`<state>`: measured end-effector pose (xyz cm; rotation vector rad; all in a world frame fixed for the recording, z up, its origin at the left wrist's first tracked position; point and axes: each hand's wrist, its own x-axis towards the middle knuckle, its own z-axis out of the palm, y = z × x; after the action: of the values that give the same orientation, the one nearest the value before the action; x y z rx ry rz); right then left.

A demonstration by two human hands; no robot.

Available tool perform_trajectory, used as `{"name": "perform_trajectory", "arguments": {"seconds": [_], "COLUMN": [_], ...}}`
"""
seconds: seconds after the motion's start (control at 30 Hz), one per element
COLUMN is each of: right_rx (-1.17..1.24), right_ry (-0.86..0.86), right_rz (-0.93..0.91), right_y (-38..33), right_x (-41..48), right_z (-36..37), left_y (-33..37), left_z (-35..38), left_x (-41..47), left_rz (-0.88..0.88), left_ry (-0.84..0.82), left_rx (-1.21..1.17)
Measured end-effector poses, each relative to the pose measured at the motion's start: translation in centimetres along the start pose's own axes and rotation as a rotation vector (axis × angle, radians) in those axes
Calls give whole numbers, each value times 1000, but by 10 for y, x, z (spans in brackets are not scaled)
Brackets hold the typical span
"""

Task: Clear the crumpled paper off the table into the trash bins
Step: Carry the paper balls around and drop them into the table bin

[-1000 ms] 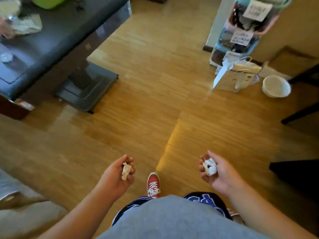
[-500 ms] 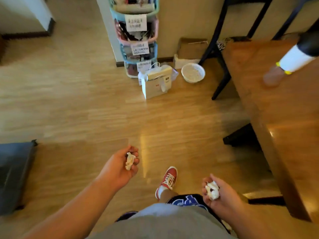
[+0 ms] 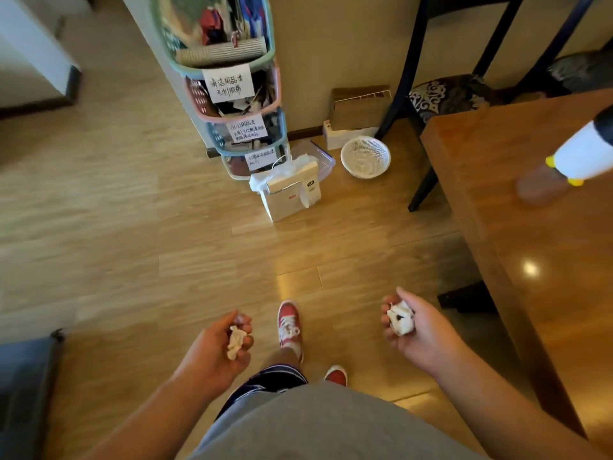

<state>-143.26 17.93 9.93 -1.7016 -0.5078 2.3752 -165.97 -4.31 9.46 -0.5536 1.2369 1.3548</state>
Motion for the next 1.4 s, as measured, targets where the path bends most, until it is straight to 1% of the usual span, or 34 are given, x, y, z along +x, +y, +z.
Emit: {"name": "perform_trajectory", "arguments": {"seconds": [0.13, 0.23, 0.37, 0.5, 0.63, 0.73, 0.9, 1.0, 1.1, 1.27, 1.4], "right_rx": [32, 71, 210, 389, 560, 654, 740, 721, 673, 646, 616], "right_ry": [-12, 55, 128, 201, 282, 331, 341, 344, 335, 506, 647], "right_rz": [-20, -30, -65, -114, -154, -180, -235, -303, -420, -616, -779], "right_y": [-49, -82, -119, -140, -150, -158, -203, -246, -302, -406, -489], "right_x": [36, 56, 65, 55, 44, 43, 50, 54, 53, 36, 16], "right_z": [37, 53, 49, 22, -18, -47, -96, -127, -160, -214, -236], "left_y": [55, 105, 160, 185, 182, 165, 126, 108, 95, 84, 83], "left_z": [31, 69, 141, 229, 328, 397, 494, 542, 583, 633, 661], "left_x": [48, 86, 126, 153, 173, 187, 206, 207, 206, 208, 221], "left_rz": [-25, -37, -51, -93, -146, -185, -218, -229, -222, -241, -264], "left_ry": [-16, -41, -86, -145, -261, -328, -376, -414, -451, -475, -483], "left_rx": [30, 91, 212, 390, 536, 629, 718, 756, 766, 774, 802]}}
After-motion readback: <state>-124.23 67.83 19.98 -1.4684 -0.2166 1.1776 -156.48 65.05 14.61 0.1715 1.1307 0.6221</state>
